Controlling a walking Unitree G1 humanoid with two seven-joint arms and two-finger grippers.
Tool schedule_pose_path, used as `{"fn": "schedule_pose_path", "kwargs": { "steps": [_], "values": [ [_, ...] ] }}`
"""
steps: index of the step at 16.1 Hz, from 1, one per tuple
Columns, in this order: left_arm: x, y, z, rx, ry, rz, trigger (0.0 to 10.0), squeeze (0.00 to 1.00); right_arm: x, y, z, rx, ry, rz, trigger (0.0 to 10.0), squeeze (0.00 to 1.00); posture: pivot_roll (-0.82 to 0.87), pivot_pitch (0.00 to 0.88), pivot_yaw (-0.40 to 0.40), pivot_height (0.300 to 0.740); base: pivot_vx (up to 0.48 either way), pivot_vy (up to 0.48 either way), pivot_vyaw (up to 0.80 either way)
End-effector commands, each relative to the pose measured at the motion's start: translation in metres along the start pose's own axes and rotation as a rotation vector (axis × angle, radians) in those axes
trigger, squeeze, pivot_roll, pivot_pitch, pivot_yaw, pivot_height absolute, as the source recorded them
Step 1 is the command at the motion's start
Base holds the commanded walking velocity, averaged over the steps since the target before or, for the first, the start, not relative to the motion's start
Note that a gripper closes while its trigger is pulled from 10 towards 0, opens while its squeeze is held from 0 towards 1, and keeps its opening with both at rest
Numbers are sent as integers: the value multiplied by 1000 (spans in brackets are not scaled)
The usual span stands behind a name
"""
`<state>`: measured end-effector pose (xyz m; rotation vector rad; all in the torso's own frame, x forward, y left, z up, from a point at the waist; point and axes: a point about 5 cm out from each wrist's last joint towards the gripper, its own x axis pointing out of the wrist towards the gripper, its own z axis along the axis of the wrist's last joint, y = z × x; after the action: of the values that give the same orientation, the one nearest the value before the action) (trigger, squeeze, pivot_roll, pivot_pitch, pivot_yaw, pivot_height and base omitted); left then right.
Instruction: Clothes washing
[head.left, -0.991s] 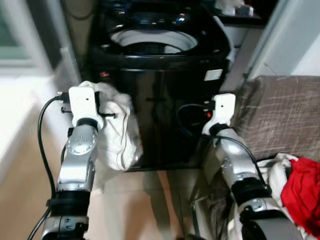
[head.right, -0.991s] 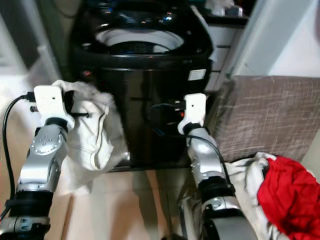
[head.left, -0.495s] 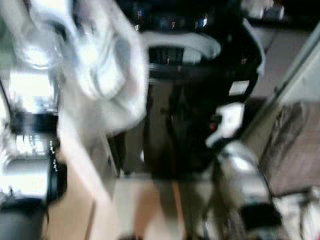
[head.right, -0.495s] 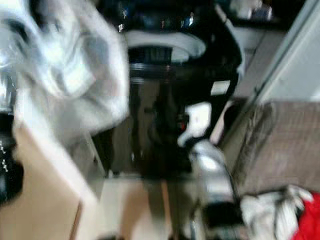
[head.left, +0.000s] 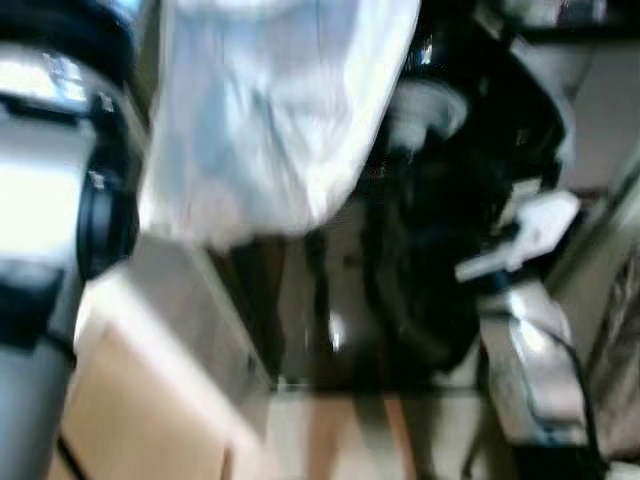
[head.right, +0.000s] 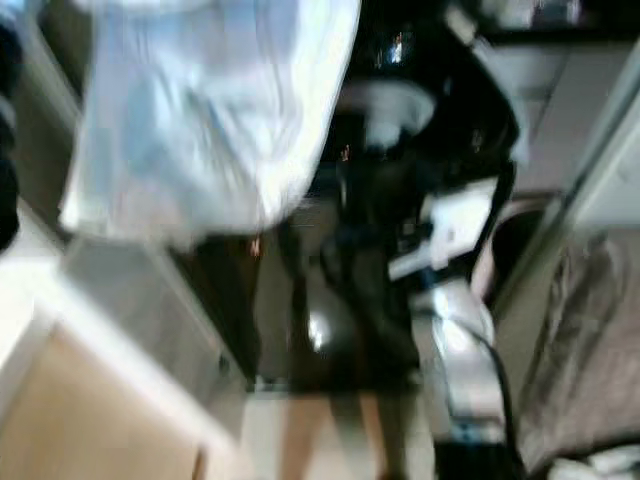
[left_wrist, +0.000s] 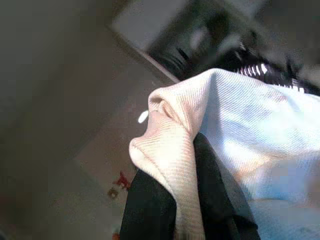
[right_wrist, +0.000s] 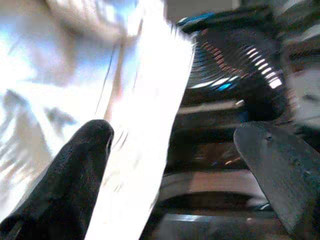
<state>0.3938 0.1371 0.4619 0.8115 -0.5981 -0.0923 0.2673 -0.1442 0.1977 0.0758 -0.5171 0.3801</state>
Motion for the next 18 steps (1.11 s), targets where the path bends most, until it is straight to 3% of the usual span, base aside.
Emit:
{"fn": "schedule_pose_path", "kwargs": {
  "steps": [1, 4, 6, 7, 8, 9, 13, 14, 18],
  "values": [
    [5, 12, 25, 74, -71, 67, 10000, 0, -1, -2, 7, 6, -16, -5, 10000, 0, -237, 0, 165, 740, 480, 0, 0],
    [-1, -40, -24, -13, 122, -118, 10000, 0, 1, 12, 43, 16, -84, 35, 10000, 0, -264, 0, 178, 740, 0, 0, 0],
    [-23, -93, -72, -24, 283, -304, 10000, 0, 6, 10, 68, -8, -127, 77, 10000, 0, -289, 0, 168, 740, 0, 0, 0],
    [-30, -105, -82, -66, 323, -345, 10000, 0, 6, 8, 68, -8, -124, 77, 10000, 0, -290, 0, 164, 740, 0, 0, 0],
    [-40, -117, -96, -171, 380, -366, 10000, 118, 9, 8, 68, 4, -121, 74, 10000, 0, -286, 0, 159, 740, 0, 0, 0],
    [-51, -131, -109, -169, 431, -412, 10000, 1000, 12, 9, 64, 11, -109, 70, 10000, 0, -283, 0, 155, 740, 0, 0, 0],
    [-73, -158, -130, -196, 510, -464, 10000, 1000, 15, 15, 61, 63, -80, 58, 10000, 0, -276, 0, 148, 740, 0, 0, 0],
    [-73, -158, -130, -230, 514, -452, 10000, 1000, 15, 17, 60, 71, -71, 60, 10000, 0, -277, 0, 149, 740, 0, 0, 0],
    [-67, -145, -129, -537, 531, -294, 10000, 1000, 11, 17, 50, 75, -26, 37, 10000, 0, -287, 0, 157, 740, 0, 0, 0]
  ]
}}
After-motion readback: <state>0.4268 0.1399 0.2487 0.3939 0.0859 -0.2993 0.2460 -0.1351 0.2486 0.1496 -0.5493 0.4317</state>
